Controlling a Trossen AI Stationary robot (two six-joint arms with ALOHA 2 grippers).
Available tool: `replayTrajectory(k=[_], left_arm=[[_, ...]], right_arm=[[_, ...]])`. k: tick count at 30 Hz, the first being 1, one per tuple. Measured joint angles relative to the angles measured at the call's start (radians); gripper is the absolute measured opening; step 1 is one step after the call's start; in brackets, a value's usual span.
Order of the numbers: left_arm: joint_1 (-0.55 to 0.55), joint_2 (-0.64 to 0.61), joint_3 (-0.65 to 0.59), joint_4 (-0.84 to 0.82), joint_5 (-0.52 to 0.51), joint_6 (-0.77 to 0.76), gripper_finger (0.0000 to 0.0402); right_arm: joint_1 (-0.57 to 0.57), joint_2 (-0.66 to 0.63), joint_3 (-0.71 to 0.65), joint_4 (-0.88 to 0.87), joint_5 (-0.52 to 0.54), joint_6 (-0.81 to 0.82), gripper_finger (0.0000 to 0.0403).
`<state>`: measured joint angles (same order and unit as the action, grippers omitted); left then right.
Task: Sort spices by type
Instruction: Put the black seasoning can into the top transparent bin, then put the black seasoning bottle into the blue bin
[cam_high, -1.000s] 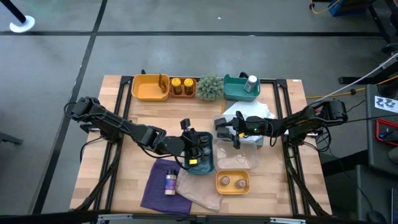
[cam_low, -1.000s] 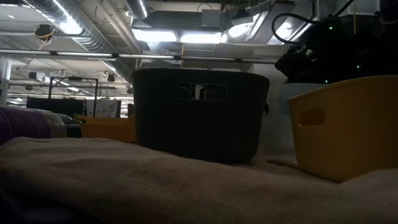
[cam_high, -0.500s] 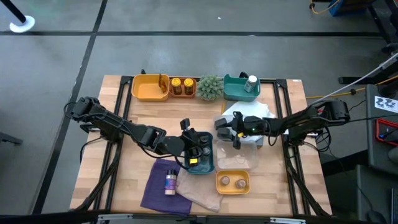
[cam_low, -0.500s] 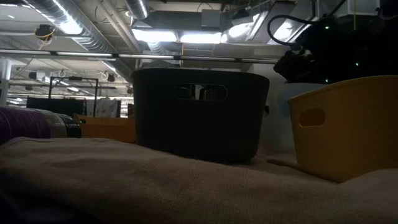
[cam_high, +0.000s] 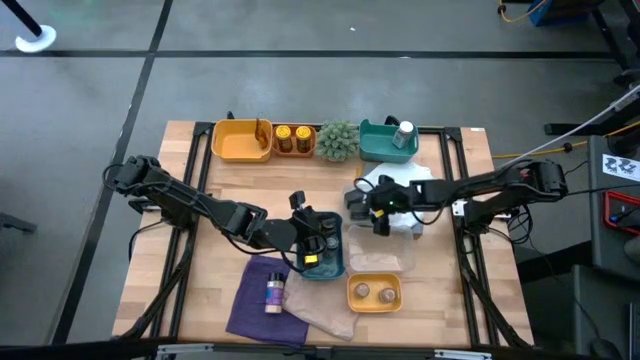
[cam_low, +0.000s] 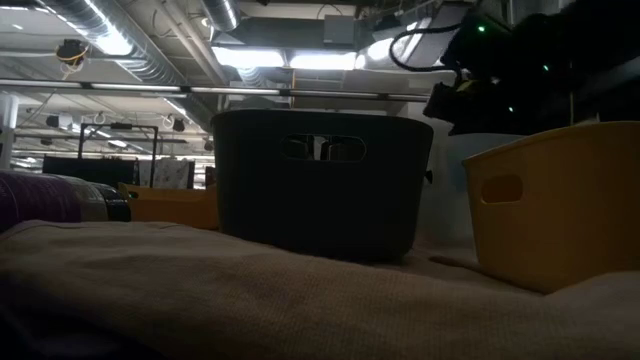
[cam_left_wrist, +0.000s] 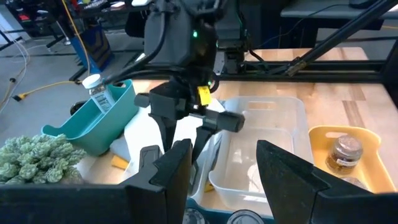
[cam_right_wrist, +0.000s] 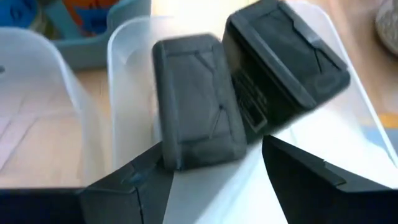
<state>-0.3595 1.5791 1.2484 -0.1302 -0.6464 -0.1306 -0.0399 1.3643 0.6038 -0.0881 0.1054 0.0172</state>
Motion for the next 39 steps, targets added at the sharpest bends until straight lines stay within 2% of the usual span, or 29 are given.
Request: replayTrajectory(k=[8, 14, 17, 24, 33, 35, 39], left_arm=[[-0.002, 0.000, 0.000, -0.044, 0.000, -0.022, 0.0166], [-0.013, 0.000, 0.000, -0.105, 0.001, -0.144, 0.0166], [-0.026, -0.002, 0.000, -0.171, 0.034, -0.233, 0.0166], [-0.057, -0.018, 0.000, -0.315, 0.241, -0.570, 0.0166], [-0.102, -0.019, -0.001, -0.536, 0.616, -1.118, 0.0166], [-0.117, -0.019, -0.001, -0.577, 0.663, -1.225, 0.0166], [-0.154, -0.011, -0.001, -0.630, 0.671, -1.396, 0.0166]], right_arm=[[0.000, 0.000, 0.193, -0.378, 0.000, 0.000, 0.0241], [0.000, 0.000, 0.304, -0.571, 0.000, 0.000, 0.0241], [0.000, 0.000, 0.340, -0.657, 0.000, 0.000, 0.0241], [0.000, 0.000, 0.373, -0.774, -0.001, 0.003, 0.0241], [0.000, 0.000, 0.373, -0.796, -0.001, 0.004, 0.0241], [0.000, 0.000, 0.373, -0.796, -0.001, 0.004, 0.0241], [0.000, 0.000, 0.373, -0.799, -0.001, 0.004, 0.0241]])
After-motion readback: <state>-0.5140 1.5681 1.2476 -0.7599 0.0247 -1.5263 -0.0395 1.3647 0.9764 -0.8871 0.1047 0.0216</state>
